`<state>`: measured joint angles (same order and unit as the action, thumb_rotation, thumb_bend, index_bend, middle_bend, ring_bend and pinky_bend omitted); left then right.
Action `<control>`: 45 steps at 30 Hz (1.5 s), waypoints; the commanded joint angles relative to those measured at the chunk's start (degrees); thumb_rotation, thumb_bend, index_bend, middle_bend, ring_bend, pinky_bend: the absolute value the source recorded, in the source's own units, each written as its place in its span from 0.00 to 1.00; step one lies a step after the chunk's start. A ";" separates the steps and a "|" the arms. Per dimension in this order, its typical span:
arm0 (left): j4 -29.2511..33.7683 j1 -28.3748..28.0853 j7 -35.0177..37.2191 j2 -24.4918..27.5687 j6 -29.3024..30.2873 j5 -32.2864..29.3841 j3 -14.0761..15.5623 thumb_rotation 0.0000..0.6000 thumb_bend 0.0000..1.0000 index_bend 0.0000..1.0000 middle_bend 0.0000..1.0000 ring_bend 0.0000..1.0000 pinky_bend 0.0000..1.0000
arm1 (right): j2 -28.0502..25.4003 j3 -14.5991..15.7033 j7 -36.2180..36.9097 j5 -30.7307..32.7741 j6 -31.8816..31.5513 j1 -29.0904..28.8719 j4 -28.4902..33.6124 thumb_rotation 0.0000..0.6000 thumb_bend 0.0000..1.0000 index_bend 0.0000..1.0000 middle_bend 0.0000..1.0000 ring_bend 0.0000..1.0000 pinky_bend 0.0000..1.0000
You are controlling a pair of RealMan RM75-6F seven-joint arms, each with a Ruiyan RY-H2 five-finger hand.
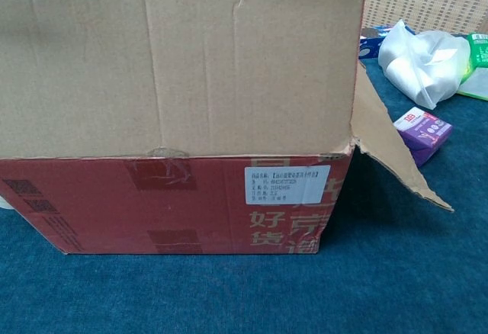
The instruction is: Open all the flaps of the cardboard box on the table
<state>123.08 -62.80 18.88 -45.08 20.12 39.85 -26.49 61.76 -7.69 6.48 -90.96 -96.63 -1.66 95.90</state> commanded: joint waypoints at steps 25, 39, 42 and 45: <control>-0.53 17.86 6.73 -4.41 -32.25 6.98 -25.85 0.53 0.00 0.48 0.41 0.36 0.66 | 0.15 0.02 -0.62 -0.11 0.09 -0.15 0.10 1.00 0.18 0.00 0.00 0.00 0.02; -3.68 19.31 1.08 -4.99 -39.96 2.47 -26.42 0.53 0.00 0.47 0.41 0.36 0.66 | 0.14 0.11 -0.75 -0.24 0.14 -0.19 0.17 1.00 0.18 0.00 0.00 0.00 0.02; -4.12 19.40 -0.47 -4.82 -40.46 2.19 -25.87 0.53 0.00 0.46 0.40 0.36 0.64 | 0.19 0.17 -0.91 -0.30 0.21 -0.21 0.15 1.00 0.18 0.00 0.00 0.00 0.02; -3.80 19.83 -1.79 -4.60 -37.56 3.01 -25.15 0.52 0.00 0.45 0.39 0.34 0.59 | 0.17 0.23 -0.88 -0.33 0.28 -0.22 0.22 1.00 0.18 0.00 0.00 0.00 0.02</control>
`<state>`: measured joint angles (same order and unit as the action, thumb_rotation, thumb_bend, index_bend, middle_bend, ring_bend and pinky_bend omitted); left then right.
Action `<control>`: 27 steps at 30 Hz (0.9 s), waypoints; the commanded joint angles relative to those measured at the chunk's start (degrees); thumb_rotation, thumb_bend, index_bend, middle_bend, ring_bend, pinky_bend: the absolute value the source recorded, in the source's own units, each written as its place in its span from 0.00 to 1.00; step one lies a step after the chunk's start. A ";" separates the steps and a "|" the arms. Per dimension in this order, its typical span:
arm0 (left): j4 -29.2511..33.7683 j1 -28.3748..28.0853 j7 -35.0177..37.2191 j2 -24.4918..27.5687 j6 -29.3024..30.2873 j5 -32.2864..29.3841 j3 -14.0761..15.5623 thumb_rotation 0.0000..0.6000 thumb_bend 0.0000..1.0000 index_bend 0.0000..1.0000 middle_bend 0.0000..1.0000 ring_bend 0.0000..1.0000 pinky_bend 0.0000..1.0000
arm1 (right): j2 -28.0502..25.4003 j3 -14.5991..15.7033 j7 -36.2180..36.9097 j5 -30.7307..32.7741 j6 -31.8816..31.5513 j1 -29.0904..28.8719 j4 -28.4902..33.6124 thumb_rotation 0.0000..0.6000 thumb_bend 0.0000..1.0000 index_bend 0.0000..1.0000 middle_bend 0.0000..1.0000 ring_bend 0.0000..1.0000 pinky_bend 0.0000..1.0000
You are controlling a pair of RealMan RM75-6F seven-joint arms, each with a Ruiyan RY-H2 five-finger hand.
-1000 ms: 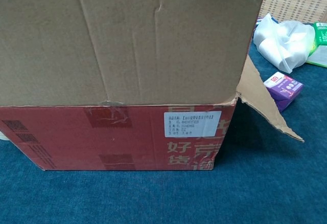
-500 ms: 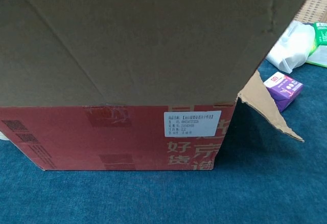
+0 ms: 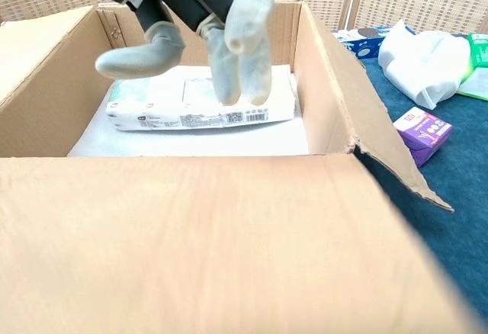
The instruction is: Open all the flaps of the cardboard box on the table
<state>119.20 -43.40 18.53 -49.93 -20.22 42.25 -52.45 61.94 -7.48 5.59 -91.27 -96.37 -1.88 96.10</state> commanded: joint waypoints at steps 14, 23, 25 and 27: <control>4.61 3.75 -15.73 1.99 39.56 15.87 15.33 1.00 0.00 0.00 0.00 0.00 0.29 | -0.18 0.03 0.12 -0.04 -0.07 0.04 0.04 1.00 0.15 0.00 0.00 0.00 0.00; 5.55 18.49 -26.41 2.55 73.12 30.61 24.77 1.00 0.00 0.00 0.00 0.00 0.02 | -1.40 0.74 -1.77 0.73 1.82 0.00 1.04 1.00 0.05 0.00 0.00 0.00 0.00; 3.98 24.03 -25.45 4.64 80.09 35.51 27.24 1.00 0.00 0.00 0.00 0.00 0.02 | -1.55 0.76 -2.10 0.67 1.78 0.02 1.38 1.00 0.04 0.00 0.00 0.00 0.00; 2.50 26.75 -23.08 5.55 83.40 38.62 29.09 1.00 0.00 0.00 0.00 0.00 0.02 | -1.62 0.77 -2.23 0.62 1.66 0.09 1.60 1.00 0.04 0.00 0.00 0.00 0.00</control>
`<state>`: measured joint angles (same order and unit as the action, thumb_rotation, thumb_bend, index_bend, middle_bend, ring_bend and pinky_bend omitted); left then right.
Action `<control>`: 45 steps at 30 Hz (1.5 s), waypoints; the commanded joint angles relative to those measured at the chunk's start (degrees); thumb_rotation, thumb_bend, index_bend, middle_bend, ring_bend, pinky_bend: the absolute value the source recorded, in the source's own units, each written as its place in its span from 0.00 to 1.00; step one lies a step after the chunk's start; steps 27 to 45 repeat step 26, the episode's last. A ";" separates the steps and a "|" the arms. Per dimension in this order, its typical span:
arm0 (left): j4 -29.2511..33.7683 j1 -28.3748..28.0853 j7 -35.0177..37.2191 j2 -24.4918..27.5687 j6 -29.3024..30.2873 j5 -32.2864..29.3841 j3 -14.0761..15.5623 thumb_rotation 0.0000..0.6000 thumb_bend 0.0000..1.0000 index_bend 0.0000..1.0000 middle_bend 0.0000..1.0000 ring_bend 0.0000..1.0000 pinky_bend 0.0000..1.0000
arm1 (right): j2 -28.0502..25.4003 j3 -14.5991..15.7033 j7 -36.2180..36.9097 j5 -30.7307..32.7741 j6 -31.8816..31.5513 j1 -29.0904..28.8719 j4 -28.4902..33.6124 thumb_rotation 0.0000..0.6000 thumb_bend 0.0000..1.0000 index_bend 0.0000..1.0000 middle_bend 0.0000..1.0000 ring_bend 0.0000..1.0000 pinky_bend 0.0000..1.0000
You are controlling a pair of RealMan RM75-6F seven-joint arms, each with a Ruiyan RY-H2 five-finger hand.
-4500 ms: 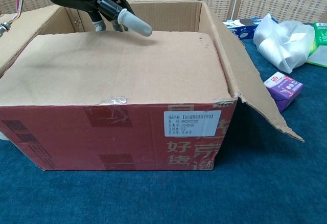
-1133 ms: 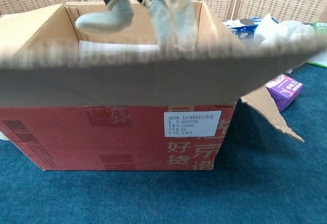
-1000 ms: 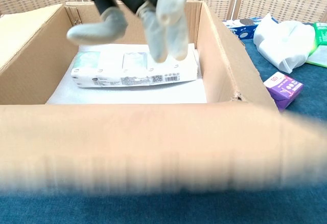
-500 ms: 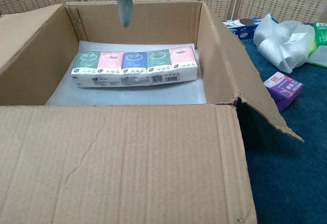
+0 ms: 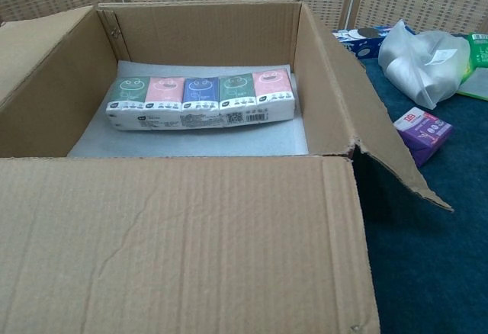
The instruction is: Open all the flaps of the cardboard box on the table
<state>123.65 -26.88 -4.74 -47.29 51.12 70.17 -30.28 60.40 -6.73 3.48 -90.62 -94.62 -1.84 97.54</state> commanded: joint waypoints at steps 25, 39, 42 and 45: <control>-28.24 30.67 12.74 -11.10 39.93 21.31 26.11 1.00 0.00 0.00 0.00 0.00 0.00 | -1.40 -0.53 -6.96 4.46 1.97 0.38 1.59 1.00 0.00 0.00 0.00 0.00 0.00; -28.51 30.62 12.58 -11.20 40.01 21.18 26.06 1.00 0.00 0.00 0.00 0.00 0.00 | -1.40 -0.54 -7.07 4.64 2.11 0.36 1.56 1.00 0.00 0.00 0.00 0.00 0.00; -28.51 30.62 12.58 -11.20 40.01 21.18 26.06 1.00 0.00 0.00 0.00 0.00 0.00 | -1.40 -0.54 -7.07 4.64 2.11 0.36 1.56 1.00 0.00 0.00 0.00 0.00 0.00; -28.51 30.62 12.58 -11.20 40.01 21.18 26.06 1.00 0.00 0.00 0.00 0.00 0.00 | -1.40 -0.54 -7.07 4.64 2.11 0.36 1.56 1.00 0.00 0.00 0.00 0.00 0.00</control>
